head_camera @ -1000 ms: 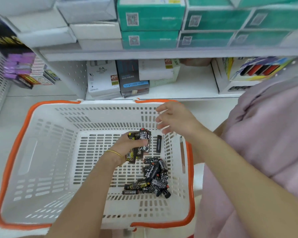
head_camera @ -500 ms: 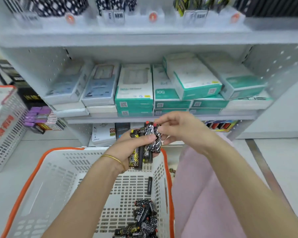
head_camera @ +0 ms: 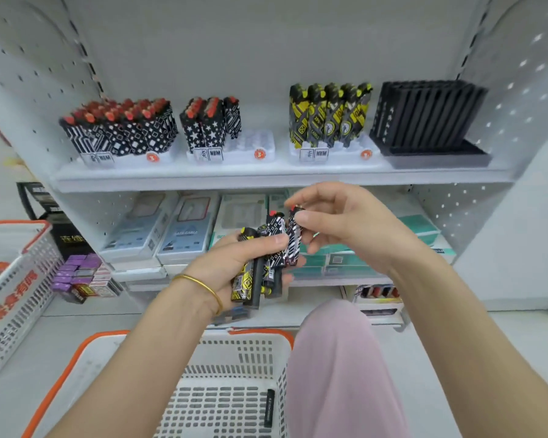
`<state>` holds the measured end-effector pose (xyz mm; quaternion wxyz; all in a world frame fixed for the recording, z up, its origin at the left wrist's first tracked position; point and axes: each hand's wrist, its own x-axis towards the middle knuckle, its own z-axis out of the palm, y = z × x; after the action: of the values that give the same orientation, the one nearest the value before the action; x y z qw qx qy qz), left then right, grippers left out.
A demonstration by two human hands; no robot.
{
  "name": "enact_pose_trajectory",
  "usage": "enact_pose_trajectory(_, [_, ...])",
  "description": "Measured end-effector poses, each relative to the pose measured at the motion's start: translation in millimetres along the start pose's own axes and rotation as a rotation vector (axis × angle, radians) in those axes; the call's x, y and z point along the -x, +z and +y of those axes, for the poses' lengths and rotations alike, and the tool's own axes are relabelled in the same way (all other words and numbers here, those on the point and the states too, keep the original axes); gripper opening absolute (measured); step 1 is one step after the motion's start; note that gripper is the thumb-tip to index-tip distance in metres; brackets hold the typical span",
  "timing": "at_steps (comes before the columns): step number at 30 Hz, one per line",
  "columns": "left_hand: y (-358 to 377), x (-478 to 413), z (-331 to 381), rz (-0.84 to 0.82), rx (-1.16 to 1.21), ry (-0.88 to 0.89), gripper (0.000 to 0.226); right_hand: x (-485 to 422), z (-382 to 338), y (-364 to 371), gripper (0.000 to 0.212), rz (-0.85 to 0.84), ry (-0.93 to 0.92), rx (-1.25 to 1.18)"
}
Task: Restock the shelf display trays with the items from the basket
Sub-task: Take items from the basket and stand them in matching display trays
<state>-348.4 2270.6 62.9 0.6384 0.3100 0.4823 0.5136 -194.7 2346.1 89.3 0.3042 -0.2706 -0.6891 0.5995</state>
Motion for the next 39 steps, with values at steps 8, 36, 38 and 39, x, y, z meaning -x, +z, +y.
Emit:
enact_pose_trajectory(8, [-0.9, 2.0, 38.2, 0.048, 0.046, 0.079, 0.039, -28.7, -38.5, 10.9, 0.014, 0.183, -0.171, 0.162])
enact_pose_trajectory(36, [-29.0, 2.5, 65.8, 0.155, -0.012, 0.11, 0.037, -169.4, -73.4, 24.8, 0.018, 0.263, -0.391, 0.991])
enact_pose_trajectory(38, [-28.7, 3.5, 66.0, 0.15, -0.004, 0.107, 0.038, -169.6, -77.0, 26.3, 0.018, 0.242, -0.363, 1.006])
enact_pose_trajectory(39, [-28.5, 3.8, 66.2, 0.148, 0.004, 0.105, 0.038, -169.8, -79.6, 26.0, 0.017, 0.224, -0.349, 1.011])
